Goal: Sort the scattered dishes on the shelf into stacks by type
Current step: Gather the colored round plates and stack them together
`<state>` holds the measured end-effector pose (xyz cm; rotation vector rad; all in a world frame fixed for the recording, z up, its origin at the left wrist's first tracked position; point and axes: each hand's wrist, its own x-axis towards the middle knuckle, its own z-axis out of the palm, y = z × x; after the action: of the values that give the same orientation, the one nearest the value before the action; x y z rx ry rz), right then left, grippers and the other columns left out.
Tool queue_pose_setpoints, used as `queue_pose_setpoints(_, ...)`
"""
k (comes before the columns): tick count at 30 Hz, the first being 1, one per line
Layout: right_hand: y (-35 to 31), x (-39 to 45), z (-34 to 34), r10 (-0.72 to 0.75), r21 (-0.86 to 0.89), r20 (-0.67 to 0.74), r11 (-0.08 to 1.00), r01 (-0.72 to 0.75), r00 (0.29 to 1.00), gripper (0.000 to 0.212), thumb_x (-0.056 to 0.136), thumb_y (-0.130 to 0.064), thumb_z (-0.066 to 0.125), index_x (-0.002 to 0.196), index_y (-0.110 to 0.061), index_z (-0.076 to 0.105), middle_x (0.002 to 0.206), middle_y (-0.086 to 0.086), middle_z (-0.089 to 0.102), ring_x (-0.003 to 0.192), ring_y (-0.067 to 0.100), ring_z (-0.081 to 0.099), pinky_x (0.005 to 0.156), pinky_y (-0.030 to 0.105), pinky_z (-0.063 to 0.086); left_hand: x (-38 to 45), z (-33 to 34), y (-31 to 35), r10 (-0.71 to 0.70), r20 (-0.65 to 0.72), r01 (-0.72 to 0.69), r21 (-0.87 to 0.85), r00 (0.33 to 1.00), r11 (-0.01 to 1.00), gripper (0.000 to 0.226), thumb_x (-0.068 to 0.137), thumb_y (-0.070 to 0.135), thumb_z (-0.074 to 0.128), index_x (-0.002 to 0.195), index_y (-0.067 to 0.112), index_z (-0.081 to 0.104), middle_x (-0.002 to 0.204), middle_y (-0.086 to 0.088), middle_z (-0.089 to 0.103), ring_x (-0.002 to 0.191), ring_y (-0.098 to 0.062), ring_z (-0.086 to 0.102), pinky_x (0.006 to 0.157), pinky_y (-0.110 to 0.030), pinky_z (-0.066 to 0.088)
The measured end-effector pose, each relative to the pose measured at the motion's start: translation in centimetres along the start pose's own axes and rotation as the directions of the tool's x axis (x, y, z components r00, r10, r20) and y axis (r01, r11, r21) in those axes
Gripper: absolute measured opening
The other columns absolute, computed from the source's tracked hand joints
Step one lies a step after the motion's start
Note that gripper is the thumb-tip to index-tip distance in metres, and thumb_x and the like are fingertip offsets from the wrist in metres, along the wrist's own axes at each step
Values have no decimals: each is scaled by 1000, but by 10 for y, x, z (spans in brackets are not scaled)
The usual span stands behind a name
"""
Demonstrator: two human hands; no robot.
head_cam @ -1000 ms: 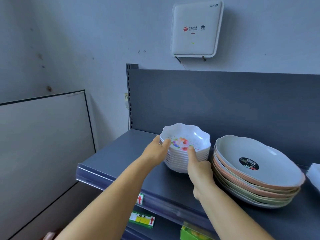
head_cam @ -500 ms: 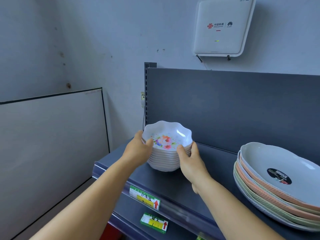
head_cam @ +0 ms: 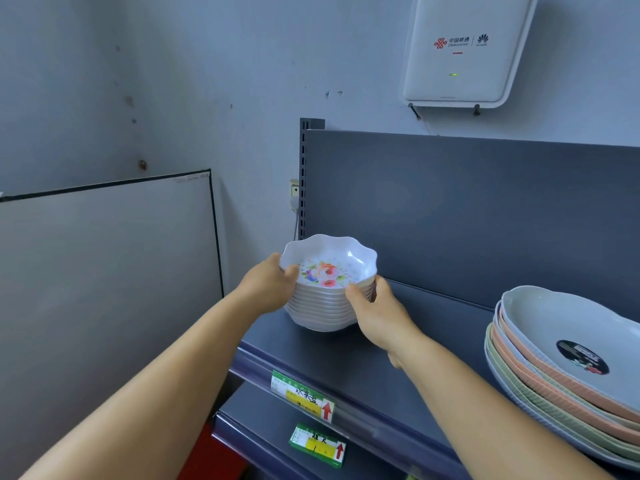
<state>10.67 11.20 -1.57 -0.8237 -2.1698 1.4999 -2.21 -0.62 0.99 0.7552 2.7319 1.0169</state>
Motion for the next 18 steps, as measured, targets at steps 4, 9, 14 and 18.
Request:
queue_pose_setpoints(4,-3,-13,-6,-25,-171,4,985,26,1000,48,91,-47,47,135,-28,41,137,-7,50,116,18,52,93,32,42,-12,0,7,45,-75,-37,105,996,994,41,98,39,36,117,5,49,122,-12,55,98,-27,53,75,-34,42)
queue_pose_setpoints(9,-9,-48,-32,-129,-525,27,842,124,991,56,97,-45,41,144,-16,31,154,-2,29,138,20,33,101,32,33,-56,12,31,252,-139,-216,231,958,949,53,99,41,40,138,6,41,145,-5,41,134,-25,36,102,-36,37)
queue_pose_setpoints(14,1,-84,-75,-233,-719,28,671,182,972,59,98,-45,37,148,-15,27,155,-4,26,143,19,21,112,32,25,-96,42,57,357,37,-350,313,933,883,51,96,44,43,138,14,43,147,1,40,135,-21,36,102,-35,38)
queue_pose_setpoints(18,14,-112,-118,-302,-779,-5,599,186,953,40,97,-44,38,124,-16,45,129,-4,47,130,19,36,102,31,33,-120,68,84,432,110,-442,343,895,829,54,96,46,43,139,14,42,141,0,45,133,-23,39,104,-32,37)
